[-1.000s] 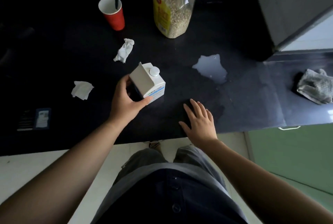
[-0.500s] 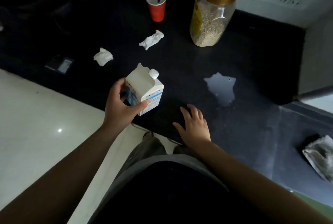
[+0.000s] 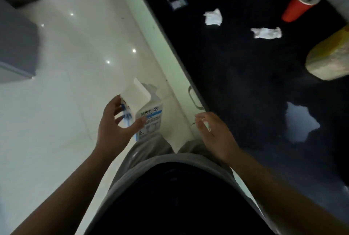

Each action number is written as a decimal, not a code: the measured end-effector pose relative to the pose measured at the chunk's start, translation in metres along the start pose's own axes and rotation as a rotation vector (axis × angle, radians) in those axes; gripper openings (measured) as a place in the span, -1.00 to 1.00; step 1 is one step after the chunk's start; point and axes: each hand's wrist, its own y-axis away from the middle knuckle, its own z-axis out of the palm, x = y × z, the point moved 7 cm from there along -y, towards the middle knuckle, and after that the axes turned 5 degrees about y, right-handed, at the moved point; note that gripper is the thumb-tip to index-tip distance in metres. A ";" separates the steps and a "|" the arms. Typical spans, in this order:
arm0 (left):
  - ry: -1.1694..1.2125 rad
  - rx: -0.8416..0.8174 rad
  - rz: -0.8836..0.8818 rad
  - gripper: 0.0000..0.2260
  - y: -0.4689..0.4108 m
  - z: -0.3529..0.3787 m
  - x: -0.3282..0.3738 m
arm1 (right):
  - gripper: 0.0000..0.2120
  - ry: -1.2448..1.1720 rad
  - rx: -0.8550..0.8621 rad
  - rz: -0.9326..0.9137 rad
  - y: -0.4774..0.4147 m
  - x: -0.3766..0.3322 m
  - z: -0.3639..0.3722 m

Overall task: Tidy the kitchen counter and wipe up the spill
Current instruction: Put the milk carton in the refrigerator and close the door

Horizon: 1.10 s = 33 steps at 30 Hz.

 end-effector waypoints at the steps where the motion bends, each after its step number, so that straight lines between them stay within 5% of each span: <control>1: 0.017 0.037 -0.026 -0.27 0.008 -0.017 -0.009 | -0.68 0.061 -0.024 -0.062 -0.007 -0.017 0.007; 16: 0.177 0.658 -0.293 -0.35 0.075 -0.320 -0.168 | -0.68 0.343 -0.501 -0.573 -0.079 -0.322 0.279; 24: 0.294 0.968 -0.474 -0.32 0.121 -0.402 -0.229 | -0.67 0.470 -0.701 -0.769 -0.094 -0.424 0.386; 33: 0.341 1.103 -0.549 -0.32 0.040 -0.530 -0.284 | -0.69 0.493 -0.792 -0.841 -0.187 -0.564 0.507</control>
